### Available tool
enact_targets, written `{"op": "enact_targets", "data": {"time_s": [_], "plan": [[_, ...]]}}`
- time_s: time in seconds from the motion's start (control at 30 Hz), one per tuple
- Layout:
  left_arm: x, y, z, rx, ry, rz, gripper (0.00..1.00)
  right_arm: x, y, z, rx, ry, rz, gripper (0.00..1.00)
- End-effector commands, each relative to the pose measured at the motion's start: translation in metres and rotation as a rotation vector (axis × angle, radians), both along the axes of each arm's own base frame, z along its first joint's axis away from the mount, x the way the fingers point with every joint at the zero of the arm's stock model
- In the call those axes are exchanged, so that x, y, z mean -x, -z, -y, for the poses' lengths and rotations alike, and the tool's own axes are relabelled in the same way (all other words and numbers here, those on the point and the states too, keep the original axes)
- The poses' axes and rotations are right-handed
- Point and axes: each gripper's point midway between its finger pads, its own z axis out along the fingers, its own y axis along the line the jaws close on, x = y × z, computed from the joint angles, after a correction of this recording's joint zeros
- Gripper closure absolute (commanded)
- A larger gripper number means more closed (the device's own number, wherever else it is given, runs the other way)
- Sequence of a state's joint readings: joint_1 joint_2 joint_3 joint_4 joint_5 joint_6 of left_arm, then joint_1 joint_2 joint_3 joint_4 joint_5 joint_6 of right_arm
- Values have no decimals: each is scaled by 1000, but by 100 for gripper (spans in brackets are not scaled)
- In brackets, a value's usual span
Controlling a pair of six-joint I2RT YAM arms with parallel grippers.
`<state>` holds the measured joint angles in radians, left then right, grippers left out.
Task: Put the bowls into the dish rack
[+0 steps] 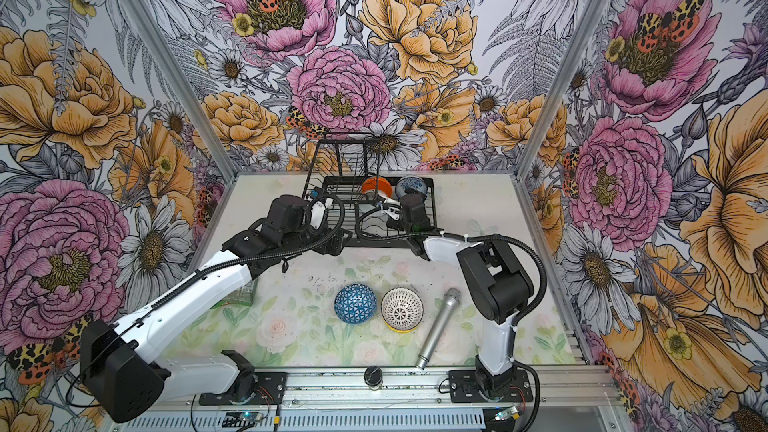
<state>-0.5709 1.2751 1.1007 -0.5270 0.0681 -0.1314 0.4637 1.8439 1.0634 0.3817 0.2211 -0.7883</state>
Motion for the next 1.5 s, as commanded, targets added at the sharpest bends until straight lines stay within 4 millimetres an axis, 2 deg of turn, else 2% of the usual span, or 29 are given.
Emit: {"op": "enact_targets", "data": {"time_s": [0.0,0.2,0.4,0.53,0.67,0.8,1.07,1.47], "plan": [[-1,-6,-7,21,-31,18,1,11,-41,10,-156,74,28,1],[2,2,-12,16,-42,0,1,33,-62,25,-238,167,6,1],[6,8,-18,21,-64,-17,1,51,-73,33,-357,268,-132,1],[12,16,-24,25,-82,-45,1,60,-72,40,-408,344,-211,1],[22,27,-27,31,-91,-86,1,72,-68,38,-456,363,-307,1],[35,47,-31,27,-100,-157,1,81,-62,39,-483,387,-397,1],[65,92,-28,8,-109,-286,1,77,-62,38,-564,391,-474,1],[104,141,-1,-23,-56,-448,2,70,-49,36,-568,393,-511,1]]}}
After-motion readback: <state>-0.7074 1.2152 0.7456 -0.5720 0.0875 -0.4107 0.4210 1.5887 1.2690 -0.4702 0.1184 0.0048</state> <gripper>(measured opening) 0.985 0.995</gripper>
